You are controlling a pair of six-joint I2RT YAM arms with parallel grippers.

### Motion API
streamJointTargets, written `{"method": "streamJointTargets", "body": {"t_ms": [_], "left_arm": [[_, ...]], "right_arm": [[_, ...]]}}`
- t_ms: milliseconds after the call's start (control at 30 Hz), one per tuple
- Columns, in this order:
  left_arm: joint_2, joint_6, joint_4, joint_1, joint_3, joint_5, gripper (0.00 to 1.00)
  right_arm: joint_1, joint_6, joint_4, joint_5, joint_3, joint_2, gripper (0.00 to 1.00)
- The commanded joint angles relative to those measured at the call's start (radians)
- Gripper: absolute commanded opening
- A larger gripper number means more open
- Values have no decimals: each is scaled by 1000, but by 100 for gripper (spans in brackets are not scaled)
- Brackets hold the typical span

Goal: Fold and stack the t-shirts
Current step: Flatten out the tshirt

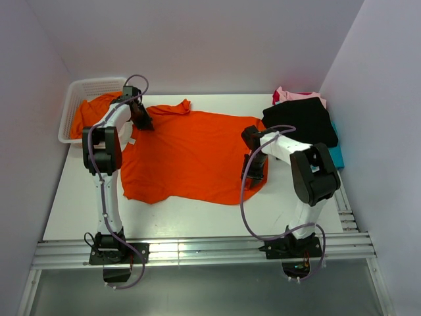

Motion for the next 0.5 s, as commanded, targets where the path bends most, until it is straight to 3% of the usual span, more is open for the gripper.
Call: {"method": "streamJointTargets", "body": {"t_ms": [0,167,267,467], "left_arm": [[17,40,-89,8,-18,-54,4],[25,48,-94,8,-4,-57,3],[31,48,-94,8,2,-55,3],[37,45,-89,10,11,-43,3]], "right_arm": [[1,10,17,29,30,17,38],[1,12,11,38,35,17,21],[1,9,2,42,25,4,0],[1,6,-52,52,-14,-84,0]]}}
